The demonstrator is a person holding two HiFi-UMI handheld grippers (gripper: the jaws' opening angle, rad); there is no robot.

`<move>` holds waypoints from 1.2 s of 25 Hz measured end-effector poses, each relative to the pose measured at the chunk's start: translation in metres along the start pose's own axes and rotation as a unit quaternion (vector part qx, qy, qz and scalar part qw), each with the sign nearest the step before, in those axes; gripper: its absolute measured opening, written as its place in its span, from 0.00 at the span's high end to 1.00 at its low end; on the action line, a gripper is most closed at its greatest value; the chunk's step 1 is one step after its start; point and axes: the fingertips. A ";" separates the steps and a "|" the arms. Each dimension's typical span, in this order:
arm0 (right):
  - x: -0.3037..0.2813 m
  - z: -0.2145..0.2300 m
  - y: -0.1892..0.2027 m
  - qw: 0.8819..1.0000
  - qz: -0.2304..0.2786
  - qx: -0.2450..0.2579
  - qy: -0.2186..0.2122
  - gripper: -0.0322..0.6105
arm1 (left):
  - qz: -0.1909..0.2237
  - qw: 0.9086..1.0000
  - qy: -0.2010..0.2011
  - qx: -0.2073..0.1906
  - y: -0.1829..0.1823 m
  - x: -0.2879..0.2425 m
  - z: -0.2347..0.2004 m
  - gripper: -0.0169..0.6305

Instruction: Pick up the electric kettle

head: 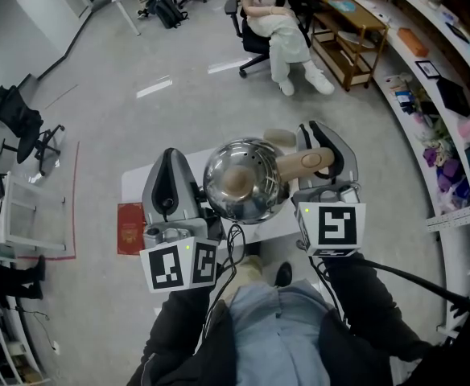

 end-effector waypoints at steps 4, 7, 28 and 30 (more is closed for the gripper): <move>0.001 0.001 -0.002 1.000 0.004 0.004 0.001 0.82 | 0.000 1.000 0.000 0.000 -0.001 0.001 0.001 0.97; 0.001 0.001 -0.004 1.000 0.008 0.005 0.000 0.82 | 0.002 1.000 0.000 -0.001 -0.003 0.001 0.002 0.97; 0.001 0.000 -0.003 1.000 0.001 0.002 0.001 0.83 | -0.005 1.000 -0.001 0.000 -0.002 0.001 0.000 0.97; 0.000 0.000 -0.002 1.000 0.002 0.003 0.000 0.83 | -0.005 1.000 -0.001 -0.001 -0.001 0.000 0.000 0.97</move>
Point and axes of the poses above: the fingertips, and each gripper's own axes: x backward along the fingers, z to its right, y out of its underside, and after that the axes turned 5 degrees about x, right-handed
